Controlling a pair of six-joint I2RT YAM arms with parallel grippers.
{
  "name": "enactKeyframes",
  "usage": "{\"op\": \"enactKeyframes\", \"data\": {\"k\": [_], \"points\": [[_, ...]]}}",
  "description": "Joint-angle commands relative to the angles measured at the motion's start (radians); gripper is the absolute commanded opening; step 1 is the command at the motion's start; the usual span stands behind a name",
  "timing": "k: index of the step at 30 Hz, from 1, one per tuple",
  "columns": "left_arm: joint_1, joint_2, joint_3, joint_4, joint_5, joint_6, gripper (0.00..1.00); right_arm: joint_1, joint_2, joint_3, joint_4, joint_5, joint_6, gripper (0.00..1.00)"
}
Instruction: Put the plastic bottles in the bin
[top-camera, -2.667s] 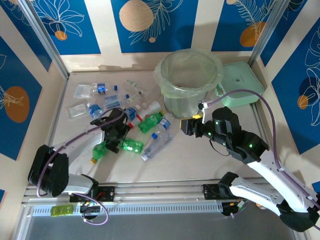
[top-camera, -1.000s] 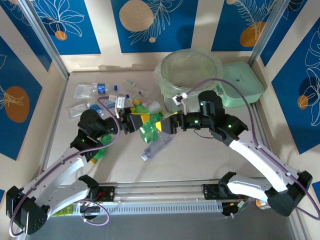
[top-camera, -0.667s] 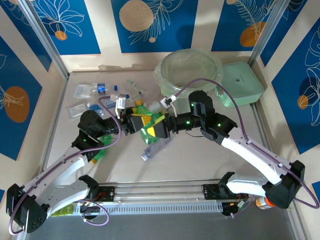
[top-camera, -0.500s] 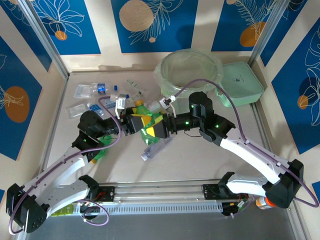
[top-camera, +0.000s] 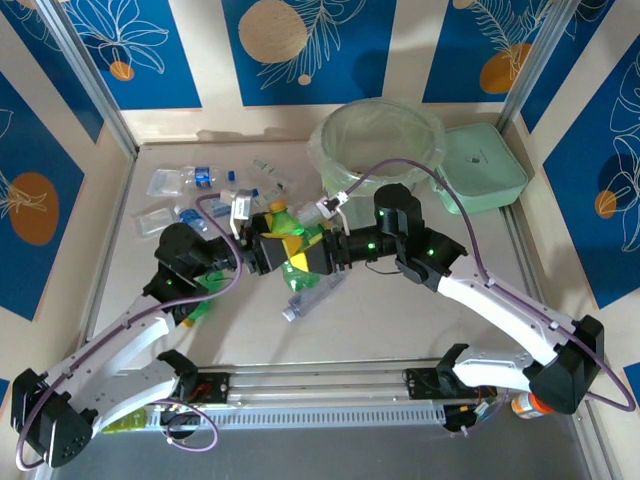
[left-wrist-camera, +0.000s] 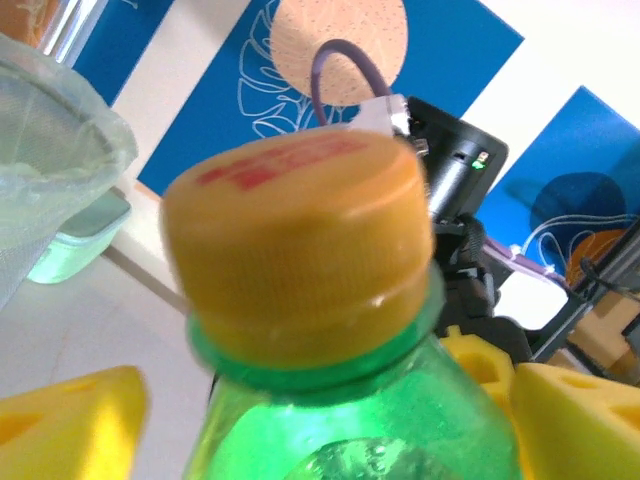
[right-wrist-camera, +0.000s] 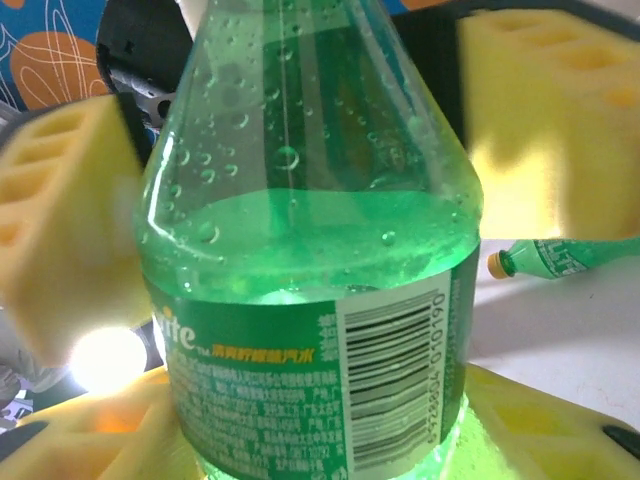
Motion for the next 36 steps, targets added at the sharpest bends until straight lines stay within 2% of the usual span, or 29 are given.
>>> {"op": "enactKeyframes", "data": {"k": [1,3,7,10,11,17,23,29,36], "points": [[-0.006,-0.088,0.032,-0.157,-0.129,0.082,0.99,-0.022,-0.037,0.006,-0.015,-0.01,-0.014,0.52],[-0.006,-0.158,0.056,-0.294,-0.267,0.162,0.99,-0.047,-0.046,0.016,-0.049,0.003,-0.023,0.52],[-0.006,-0.277,0.121,-0.618,-0.665,0.321,0.99,-0.123,-0.062,0.08,-0.213,0.138,-0.085,0.48],[-0.006,-0.247,0.218,-0.897,-0.945,0.373,0.99,-0.192,-0.037,0.177,-0.344,0.272,-0.126,0.49],[-0.006,-0.228,0.237,-0.951,-0.983,0.389,0.99,-0.221,-0.016,0.224,-0.39,0.311,-0.141,0.49],[-0.006,-0.194,0.213,-0.951,-0.846,0.413,0.99,-0.366,0.153,0.488,-0.538,0.525,-0.21,0.49],[-0.006,-0.194,0.215,-0.957,-0.834,0.446,0.99,-0.461,0.407,0.762,-0.675,0.649,-0.294,0.49],[-0.005,-0.216,0.227,-0.981,-0.813,0.499,0.99,-0.48,0.665,1.023,-0.858,0.803,-0.385,0.5],[-0.006,-0.245,0.185,-0.971,-0.848,0.55,0.99,-0.459,0.899,1.206,-1.042,0.844,-0.395,0.52]]}}
